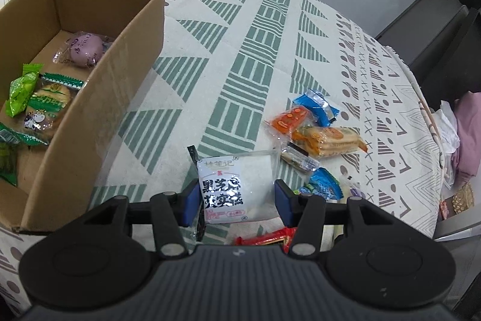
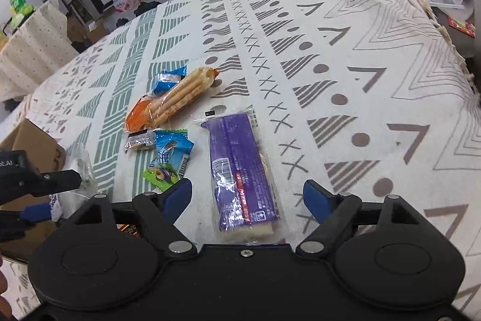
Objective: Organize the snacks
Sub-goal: 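Grasp the white black-text packet with the left gripper while the right grasps the purple stick pack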
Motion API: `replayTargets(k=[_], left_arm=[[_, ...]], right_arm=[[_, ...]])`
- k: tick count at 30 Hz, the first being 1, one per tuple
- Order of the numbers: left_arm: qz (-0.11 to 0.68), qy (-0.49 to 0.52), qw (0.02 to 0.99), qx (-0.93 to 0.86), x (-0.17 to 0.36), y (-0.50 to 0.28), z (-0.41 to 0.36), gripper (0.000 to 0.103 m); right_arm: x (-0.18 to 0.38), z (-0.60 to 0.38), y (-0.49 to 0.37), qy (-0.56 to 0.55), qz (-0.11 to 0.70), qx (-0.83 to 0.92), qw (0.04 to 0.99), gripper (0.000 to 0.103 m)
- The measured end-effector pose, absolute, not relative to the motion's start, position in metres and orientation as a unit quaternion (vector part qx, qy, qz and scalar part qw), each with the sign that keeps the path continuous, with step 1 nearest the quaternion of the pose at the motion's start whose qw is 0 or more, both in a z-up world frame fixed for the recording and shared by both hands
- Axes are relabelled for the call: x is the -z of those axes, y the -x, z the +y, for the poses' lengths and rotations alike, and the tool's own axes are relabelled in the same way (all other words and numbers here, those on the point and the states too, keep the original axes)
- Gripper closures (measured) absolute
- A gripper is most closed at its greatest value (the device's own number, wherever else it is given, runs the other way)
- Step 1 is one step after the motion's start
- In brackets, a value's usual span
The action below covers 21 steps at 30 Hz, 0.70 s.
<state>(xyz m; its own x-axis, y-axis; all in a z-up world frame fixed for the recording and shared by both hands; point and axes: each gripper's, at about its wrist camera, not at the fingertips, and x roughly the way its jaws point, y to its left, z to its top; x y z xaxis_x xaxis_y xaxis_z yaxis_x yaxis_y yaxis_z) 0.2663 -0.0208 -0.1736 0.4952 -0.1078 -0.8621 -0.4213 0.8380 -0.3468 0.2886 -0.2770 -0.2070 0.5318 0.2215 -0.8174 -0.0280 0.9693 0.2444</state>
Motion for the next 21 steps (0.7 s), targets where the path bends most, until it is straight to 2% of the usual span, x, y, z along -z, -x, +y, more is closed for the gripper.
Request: replayTargets(k=[2, 4, 7, 21], left_arm=[[0.493, 0.264, 0.823, -0.098, 0.174, -0.266, -0.020, 0.052], [0.493, 0.262, 0.824, -0.100, 0.173, -0.266, -0.019, 0.052], [0.489, 0.260, 0.827, -0.100, 0.169, -0.264, -0.018, 0.052], [0.437, 0.251, 0.859, -0.093, 0.122, -0.243, -0.002, 0.052]], right_arm=[[0.211, -0.271, -0.292, -0.090, 0.491, -0.076, 0.863, 0.032], [0.216, -0.265, -0.293, -0.076, 0.503, -0.078, 0.857, 0.051], [0.212, -0.262, -0.293, -0.068, 0.507, -0.079, 0.855, 0.066], [0.159, -0.265, -0.272, -0.142, 0.470, -0.086, 0.867, 0.069]])
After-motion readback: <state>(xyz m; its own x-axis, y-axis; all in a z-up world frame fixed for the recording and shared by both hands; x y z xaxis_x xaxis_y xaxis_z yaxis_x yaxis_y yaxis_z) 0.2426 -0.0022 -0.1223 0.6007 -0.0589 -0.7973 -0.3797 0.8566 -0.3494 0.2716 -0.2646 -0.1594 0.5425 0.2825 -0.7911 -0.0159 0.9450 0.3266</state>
